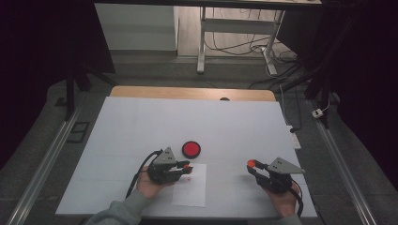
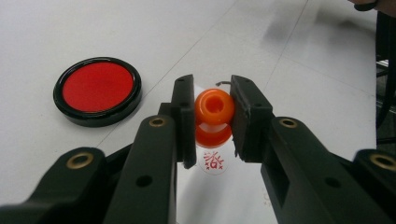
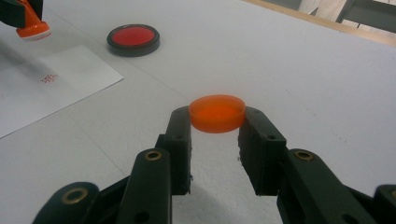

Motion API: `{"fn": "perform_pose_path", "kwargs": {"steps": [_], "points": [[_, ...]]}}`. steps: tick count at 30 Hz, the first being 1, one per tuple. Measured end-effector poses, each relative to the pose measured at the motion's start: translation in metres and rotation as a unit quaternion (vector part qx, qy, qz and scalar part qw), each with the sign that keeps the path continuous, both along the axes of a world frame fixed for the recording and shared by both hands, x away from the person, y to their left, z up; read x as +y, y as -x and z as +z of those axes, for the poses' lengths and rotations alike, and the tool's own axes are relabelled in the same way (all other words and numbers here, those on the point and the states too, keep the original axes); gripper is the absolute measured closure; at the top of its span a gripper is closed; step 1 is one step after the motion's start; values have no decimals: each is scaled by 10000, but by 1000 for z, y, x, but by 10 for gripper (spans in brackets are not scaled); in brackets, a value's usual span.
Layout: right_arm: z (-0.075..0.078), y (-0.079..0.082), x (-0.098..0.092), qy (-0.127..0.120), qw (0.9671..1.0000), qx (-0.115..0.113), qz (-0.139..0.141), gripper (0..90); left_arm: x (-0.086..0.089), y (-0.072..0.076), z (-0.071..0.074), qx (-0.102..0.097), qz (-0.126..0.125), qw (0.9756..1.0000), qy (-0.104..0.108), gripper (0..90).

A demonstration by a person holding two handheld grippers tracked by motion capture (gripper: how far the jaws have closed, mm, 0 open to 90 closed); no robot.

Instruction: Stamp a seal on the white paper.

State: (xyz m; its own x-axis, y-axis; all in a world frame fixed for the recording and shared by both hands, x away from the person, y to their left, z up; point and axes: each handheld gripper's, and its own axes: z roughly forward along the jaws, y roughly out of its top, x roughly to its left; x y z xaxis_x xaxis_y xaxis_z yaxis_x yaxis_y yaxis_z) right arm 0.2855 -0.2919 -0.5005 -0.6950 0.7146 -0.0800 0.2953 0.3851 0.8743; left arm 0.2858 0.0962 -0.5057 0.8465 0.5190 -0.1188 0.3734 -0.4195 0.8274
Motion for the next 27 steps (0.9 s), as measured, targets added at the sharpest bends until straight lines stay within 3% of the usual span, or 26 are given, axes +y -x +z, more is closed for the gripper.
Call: {"fn": "perform_pose_path", "kwargs": {"steps": [14,27], "points": [[-1,-1,1,-26,10000,5,19,646,5,-4,8,54,-163,9999,3,723],[-1,0,2,-20,10000,-2,46,646,18,-8,20,14,-125,9999,83,723]]}}
